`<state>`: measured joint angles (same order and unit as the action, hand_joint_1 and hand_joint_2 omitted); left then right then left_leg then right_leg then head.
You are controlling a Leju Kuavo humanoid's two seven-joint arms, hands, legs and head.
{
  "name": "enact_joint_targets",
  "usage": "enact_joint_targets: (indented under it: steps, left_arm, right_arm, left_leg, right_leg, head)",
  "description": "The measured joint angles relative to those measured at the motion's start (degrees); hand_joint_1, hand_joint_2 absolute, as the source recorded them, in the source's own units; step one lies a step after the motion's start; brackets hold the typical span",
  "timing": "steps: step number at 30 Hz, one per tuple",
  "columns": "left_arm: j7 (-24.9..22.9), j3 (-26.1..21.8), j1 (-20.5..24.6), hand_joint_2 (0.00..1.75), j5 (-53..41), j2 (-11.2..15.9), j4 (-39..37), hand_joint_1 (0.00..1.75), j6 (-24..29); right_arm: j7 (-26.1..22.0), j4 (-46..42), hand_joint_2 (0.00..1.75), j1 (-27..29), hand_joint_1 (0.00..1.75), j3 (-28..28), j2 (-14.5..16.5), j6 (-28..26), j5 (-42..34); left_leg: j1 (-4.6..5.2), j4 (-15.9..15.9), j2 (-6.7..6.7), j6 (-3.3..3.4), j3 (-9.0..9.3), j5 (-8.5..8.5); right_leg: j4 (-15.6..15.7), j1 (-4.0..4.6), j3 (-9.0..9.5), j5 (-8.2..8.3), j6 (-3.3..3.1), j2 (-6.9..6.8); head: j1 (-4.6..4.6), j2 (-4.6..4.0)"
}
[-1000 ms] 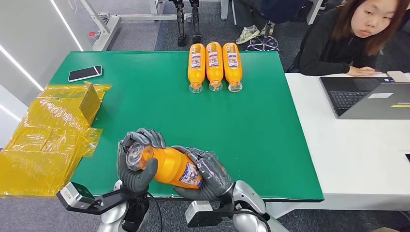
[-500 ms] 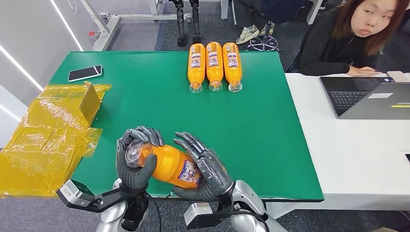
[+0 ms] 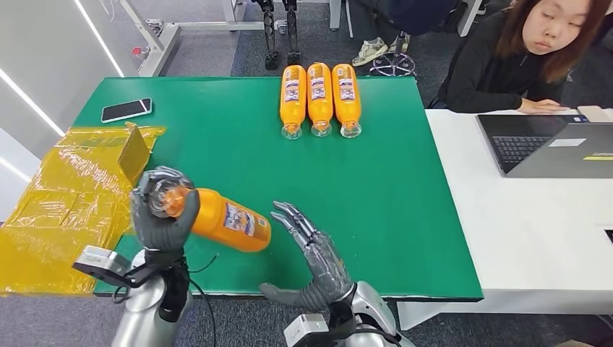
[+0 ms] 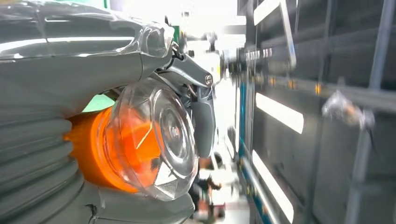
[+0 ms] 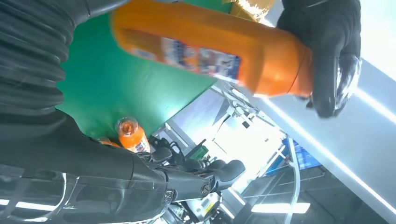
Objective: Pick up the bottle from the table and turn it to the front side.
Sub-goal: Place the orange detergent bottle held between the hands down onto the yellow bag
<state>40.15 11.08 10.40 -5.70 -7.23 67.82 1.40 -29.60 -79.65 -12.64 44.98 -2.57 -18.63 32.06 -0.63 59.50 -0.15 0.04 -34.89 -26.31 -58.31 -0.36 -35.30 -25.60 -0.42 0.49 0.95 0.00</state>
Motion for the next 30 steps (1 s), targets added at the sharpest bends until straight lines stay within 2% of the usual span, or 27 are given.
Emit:
enact_joint_targets:
  steps: [3,7,12,15,19,23,27,30]
  left_arm:
    - [0.0,-3.7,1.5,1.75,-0.6,1.8,-0.3,1.75,2.6]
    - [0.0,-6.0,4.1,1.75,-7.2,4.3,-1.2,1.75,10.3]
    - [0.0,-6.0,9.7,1.75,-23.1,7.6,-5.8,1.75,22.3]
    - [-0.9,-5.4,13.3,1.75,-32.6,9.0,-10.5,1.75,27.5]
    - [-4.8,-3.9,17.6,1.75,-42.8,10.3,-18.4,1.75,33.0]
    - [-9.3,-2.1,21.1,1.75,-49.4,11.0,-27.2,1.75,35.8]
    - [-19.8,1.0,23.2,1.75,-60.5,12.0,-35.3,1.75,36.8]
    - [-24.7,3.4,23.6,1.75,-66.0,13.0,-39.7,1.75,35.4]
  right_arm:
    - [-0.6,-0.1,1.75,0.1,0.0,0.2,0.0,0.5,-0.2]
    - [-1.4,0.1,1.75,0.0,0.0,0.5,0.0,1.1,-1.1]
    - [-1.8,0.8,1.75,-1.1,0.0,0.8,-0.1,1.3,-2.9]
    - [-2.0,1.3,1.75,-1.7,0.0,1.0,-0.2,1.2,-4.0]
    - [-2.0,1.7,1.75,-2.6,0.0,1.2,-0.3,0.8,-5.1]
    - [-1.5,1.9,1.75,-3.3,0.0,1.4,-0.4,0.7,-5.8]
    - [-0.8,1.9,1.75,-3.4,0.0,1.5,-0.6,0.5,-6.3]
    - [-0.5,1.9,1.75,-3.4,0.0,1.5,-1.0,0.1,-6.3]
  left_leg:
    - [0.0,0.0,0.01,-0.02,0.0,0.01]
    - [0.0,0.0,-0.01,-0.02,-0.02,0.02]
    - [0.01,0.0,-0.03,-0.03,-0.02,0.05]
    - [0.02,0.0,-0.03,-0.06,-0.01,0.08]
    - [0.01,0.0,-0.03,-0.07,-0.01,0.08]
    - [0.01,0.0,-0.01,-0.07,-0.01,0.08]
    - [0.01,0.0,0.02,-0.08,-0.02,0.08]
    - [0.01,0.0,0.06,-0.09,-0.03,0.07]
  right_leg:
    - [0.0,0.01,-0.01,0.0,-0.01,0.01]
    - [0.0,0.0,-0.01,0.0,-0.01,-0.01]
    - [0.0,-0.01,0.0,0.03,-0.02,-0.03]
    - [0.0,-0.01,0.0,0.05,-0.03,-0.02]
    - [0.0,-0.01,0.0,0.06,-0.04,-0.01]
    - [0.0,-0.01,-0.01,0.06,-0.04,0.02]
    - [0.0,-0.01,-0.03,0.05,-0.05,0.04]
    - [0.0,-0.01,-0.06,0.05,-0.05,0.08]
  head:
    - [0.01,0.0]
    - [0.0,0.0]
    - [0.01,0.0]
    - [0.01,0.0]
    - [0.0,0.0]
    - [0.0,0.0]
    - [0.01,0.0]
    - [0.01,-0.01]
